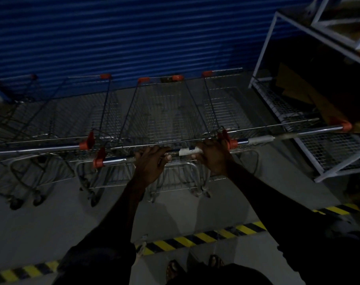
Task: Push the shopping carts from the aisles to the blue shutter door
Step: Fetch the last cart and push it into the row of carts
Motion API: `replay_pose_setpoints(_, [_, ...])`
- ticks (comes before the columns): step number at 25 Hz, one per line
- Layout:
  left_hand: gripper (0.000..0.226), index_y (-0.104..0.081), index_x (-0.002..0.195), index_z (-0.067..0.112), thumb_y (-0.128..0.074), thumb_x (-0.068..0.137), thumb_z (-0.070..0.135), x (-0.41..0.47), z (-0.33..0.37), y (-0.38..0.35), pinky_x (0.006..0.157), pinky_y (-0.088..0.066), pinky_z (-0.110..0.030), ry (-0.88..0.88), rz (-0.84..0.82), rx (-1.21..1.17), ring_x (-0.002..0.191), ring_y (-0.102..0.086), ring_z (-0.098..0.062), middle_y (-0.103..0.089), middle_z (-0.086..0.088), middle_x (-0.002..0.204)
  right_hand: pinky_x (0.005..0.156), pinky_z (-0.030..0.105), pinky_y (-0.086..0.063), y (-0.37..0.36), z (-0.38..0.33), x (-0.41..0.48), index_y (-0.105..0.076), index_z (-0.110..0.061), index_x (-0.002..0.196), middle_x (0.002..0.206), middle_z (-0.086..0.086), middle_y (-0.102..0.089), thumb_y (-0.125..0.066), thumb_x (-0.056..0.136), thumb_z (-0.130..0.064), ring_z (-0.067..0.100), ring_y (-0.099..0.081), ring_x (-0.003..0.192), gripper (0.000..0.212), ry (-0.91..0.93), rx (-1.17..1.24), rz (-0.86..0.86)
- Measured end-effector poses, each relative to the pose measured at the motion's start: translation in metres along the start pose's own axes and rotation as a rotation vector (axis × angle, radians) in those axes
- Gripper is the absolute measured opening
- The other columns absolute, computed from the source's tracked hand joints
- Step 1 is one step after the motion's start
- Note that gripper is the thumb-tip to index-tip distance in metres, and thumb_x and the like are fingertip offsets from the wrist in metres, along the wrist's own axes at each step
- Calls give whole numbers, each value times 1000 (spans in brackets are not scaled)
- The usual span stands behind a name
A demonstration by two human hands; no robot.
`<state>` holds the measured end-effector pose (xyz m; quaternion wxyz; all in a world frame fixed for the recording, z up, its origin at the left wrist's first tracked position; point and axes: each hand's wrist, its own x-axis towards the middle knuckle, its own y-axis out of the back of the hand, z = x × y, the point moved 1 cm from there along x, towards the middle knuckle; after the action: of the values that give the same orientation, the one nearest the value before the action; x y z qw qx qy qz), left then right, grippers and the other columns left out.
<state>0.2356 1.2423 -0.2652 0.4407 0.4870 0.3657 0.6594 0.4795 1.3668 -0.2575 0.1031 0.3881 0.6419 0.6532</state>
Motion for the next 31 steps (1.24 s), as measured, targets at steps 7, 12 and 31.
replay_pose_setpoints(7, [50,-62,132,42,-35,98,66,5,-1,4,82,-18,-30,9,-27,-50,113,-56,-20,-66,13,122,100,53,-40,14,64,-37,-48,-29,149,151,8,-48,-54,90,-68,36,-47,126,71,-150,-92,24])
replay_pose_setpoints(12, [54,-62,132,42,-29,99,70,12,-8,-1,87,-27,-31,-3,-69,-89,109,-57,-21,-67,14,123,95,55,-43,12,67,-31,-57,-24,143,142,12,-54,-64,88,-53,41,-58,116,62,-200,-62,23])
replay_pose_setpoints(31, [51,-54,142,37,-44,99,62,2,18,14,108,-22,-43,124,-38,-95,131,-50,-26,-58,7,140,102,50,-35,29,35,-20,-62,-25,134,141,5,-54,-52,89,-70,33,-47,128,65,-98,2,126])
